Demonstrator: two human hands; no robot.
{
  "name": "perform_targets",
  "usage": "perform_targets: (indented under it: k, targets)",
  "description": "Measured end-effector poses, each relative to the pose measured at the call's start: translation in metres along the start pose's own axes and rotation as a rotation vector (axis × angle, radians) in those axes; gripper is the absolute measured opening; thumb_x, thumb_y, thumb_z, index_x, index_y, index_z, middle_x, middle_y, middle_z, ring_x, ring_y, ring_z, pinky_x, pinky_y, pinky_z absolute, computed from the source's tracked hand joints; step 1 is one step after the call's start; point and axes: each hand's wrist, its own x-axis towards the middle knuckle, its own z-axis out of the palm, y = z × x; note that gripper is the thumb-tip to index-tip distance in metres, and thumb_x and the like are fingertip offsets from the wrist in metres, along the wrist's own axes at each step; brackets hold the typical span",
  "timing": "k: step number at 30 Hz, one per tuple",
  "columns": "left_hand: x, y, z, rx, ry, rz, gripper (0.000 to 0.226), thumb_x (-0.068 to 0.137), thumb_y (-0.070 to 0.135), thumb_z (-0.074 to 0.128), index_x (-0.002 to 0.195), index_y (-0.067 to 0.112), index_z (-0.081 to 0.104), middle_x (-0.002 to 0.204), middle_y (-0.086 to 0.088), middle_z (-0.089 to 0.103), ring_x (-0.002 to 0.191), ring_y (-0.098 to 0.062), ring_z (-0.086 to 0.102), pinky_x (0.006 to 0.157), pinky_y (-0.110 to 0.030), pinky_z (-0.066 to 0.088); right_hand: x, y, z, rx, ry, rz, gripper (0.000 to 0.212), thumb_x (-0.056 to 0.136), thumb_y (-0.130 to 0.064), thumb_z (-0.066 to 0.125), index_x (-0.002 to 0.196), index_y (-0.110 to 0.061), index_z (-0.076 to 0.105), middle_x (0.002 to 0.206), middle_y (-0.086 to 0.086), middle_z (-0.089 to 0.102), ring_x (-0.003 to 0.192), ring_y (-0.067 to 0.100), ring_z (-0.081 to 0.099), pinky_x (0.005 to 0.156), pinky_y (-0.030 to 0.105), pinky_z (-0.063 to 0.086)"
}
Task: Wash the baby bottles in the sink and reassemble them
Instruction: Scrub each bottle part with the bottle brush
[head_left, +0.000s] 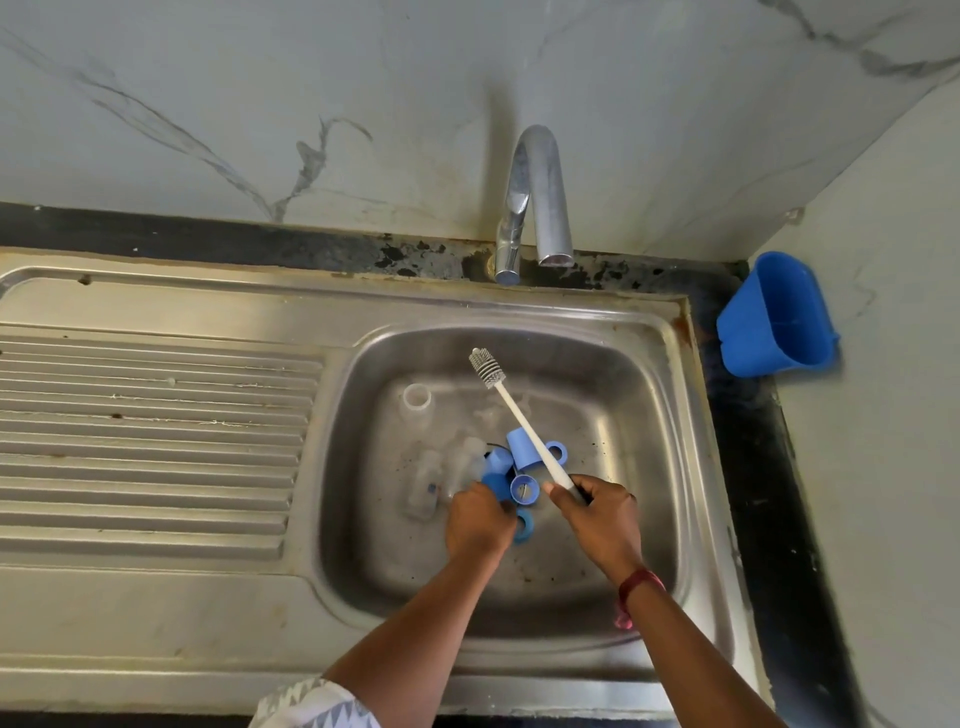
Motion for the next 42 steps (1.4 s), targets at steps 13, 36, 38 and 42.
perform_targets:
  k: [13, 36, 38, 42]
  targets:
    - [-0.01, 0.009, 0.028, 0.545, -0.11, 0.384, 0.025, 0.099, 0.013, 0.054, 0.124, 0.01, 0.055, 0.121, -0.011, 0.063, 0.103, -0.026, 0.066, 0.083, -0.035, 0.054, 0.006, 0.003, 0.0, -0.026, -0.033, 0.007, 0.031, 0.081, -0.042, 0.074, 0.067, -0.016, 0.067, 0.049, -0.006, 0.043, 0.049, 0.007, 0.036, 0.05, 0.022, 0.036]
    - [0.001, 0.003, 0.03, 0.478, -0.075, 0.365, 0.025, 0.097, 0.021, 0.057, 0.119, 0.011, 0.06, 0.116, -0.008, 0.068, 0.102, -0.022, 0.066, 0.085, -0.031, 0.054, -0.003, -0.002, -0.004, -0.005, -0.02, -0.049, 0.032, 0.083, -0.038, 0.075, 0.061, -0.02, 0.062, 0.047, -0.01, 0.04, 0.048, 0.008, 0.035, 0.047, 0.017, 0.033]
    - [-0.001, 0.003, 0.027, 0.409, -0.079, 0.356, 0.038, 0.09, 0.029, 0.063, 0.124, 0.012, 0.056, 0.115, -0.007, 0.066, 0.1, -0.023, 0.066, 0.081, -0.031, 0.054, -0.003, -0.005, -0.005, -0.002, -0.02, -0.054, 0.032, 0.084, -0.036, 0.075, 0.059, -0.021, 0.061, 0.046, -0.01, 0.04, 0.047, 0.008, 0.035, 0.047, 0.016, 0.033]
    - [-0.004, 0.0, 0.003, 0.173, -0.031, 0.318, 0.051, 0.075, 0.041, 0.072, 0.116, 0.019, 0.051, 0.109, 0.0, 0.056, 0.092, -0.021, 0.062, 0.071, -0.029, 0.051, -0.005, -0.011, -0.005, 0.004, -0.028, -0.071, 0.043, 0.083, -0.037, 0.075, 0.049, -0.027, 0.05, 0.043, -0.01, 0.037, 0.046, 0.009, 0.033, 0.047, 0.017, 0.03]
